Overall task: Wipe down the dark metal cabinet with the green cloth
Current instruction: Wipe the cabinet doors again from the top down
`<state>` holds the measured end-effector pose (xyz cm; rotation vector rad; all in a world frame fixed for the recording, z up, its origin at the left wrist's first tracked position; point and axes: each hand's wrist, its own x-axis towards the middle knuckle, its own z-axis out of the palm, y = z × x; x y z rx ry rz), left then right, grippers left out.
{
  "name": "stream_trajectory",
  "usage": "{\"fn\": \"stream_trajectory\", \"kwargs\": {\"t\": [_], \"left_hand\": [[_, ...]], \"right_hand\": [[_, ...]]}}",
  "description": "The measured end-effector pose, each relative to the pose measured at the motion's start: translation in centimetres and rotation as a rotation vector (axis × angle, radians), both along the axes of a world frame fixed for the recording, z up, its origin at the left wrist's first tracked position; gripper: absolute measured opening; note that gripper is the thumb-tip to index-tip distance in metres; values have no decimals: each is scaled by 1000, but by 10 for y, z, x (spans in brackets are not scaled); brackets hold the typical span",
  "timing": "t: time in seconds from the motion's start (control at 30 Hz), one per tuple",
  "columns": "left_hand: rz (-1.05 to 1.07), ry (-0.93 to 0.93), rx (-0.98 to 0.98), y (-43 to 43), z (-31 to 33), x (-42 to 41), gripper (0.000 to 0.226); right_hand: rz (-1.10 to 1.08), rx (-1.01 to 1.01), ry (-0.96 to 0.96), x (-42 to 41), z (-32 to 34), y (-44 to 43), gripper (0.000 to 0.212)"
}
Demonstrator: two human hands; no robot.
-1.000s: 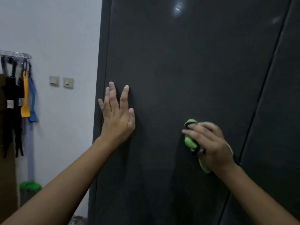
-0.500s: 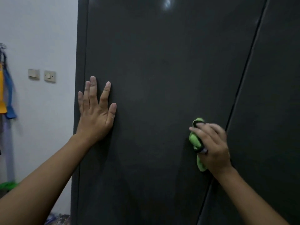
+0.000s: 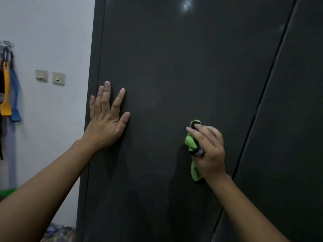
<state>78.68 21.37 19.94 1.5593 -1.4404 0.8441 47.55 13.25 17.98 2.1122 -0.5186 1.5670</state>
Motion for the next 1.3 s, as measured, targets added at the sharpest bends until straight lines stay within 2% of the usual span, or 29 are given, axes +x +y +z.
{"fn": "stream_trajectory", "kwargs": {"t": [0.07, 0.17, 0.23, 0.3, 0.37, 0.47, 0.53, 0.63, 0.7, 0.83, 0.87, 0.97, 1.07, 1.13, 1.2, 1.27, 1.3], "left_hand": [[-11, -20, 30, 3, -2, 5, 70], [-3, -73, 65, 8, -5, 15, 68], [29, -109, 103, 14, -10, 24, 66], [33, -142, 141, 23, -16, 35, 63], [14, -208, 141, 33, -19, 45, 63], [-11, -234, 165, 42, -18, 51, 67], [-57, -169, 166, 43, -19, 50, 73], [-141, -65, 159, 47, -19, 45, 89], [-187, 8, 168, 50, -15, 46, 98], [-362, 175, 140, 56, -16, 54, 105], [-417, 230, 106, 58, -16, 55, 104], [-513, 452, 27, 68, -16, 53, 104], [-529, 640, 29, 76, -21, 59, 104], [-591, 811, 69, 81, -26, 65, 95], [-606, 904, 107, 86, -31, 65, 77], [-574, 927, 141, 89, -32, 62, 48], [-570, 940, 170, 89, -32, 60, 38]], "right_hand": [[45, -13, 76, 23, -8, 5, 39], [135, -89, 518, 39, -53, 6, 45], [109, -157, 792, 38, -87, 1, 35], [77, -186, 922, 34, -101, -2, 40], [130, -199, 832, 35, -89, 1, 31], [158, -169, 360, 44, -33, 8, 28], [92, -75, 80, 58, 11, 12, 47], [25, 11, -60, 91, 56, 22, 61], [-3, 3, 17, 111, 62, 29, 65], [-55, -24, 404, 138, 36, 41, 96], [-74, -37, 487, 146, 26, 43, 98], [-147, -118, 622, 164, -15, 46, 83], [-123, -207, 766, 167, -53, 40, 78], [-59, -281, 941, 165, -69, 35, 74], [39, -353, 1106, 163, -72, 30, 70], [132, -339, 1082, 162, -56, 31, 72], [186, -301, 966, 164, -43, 32, 72]]}}
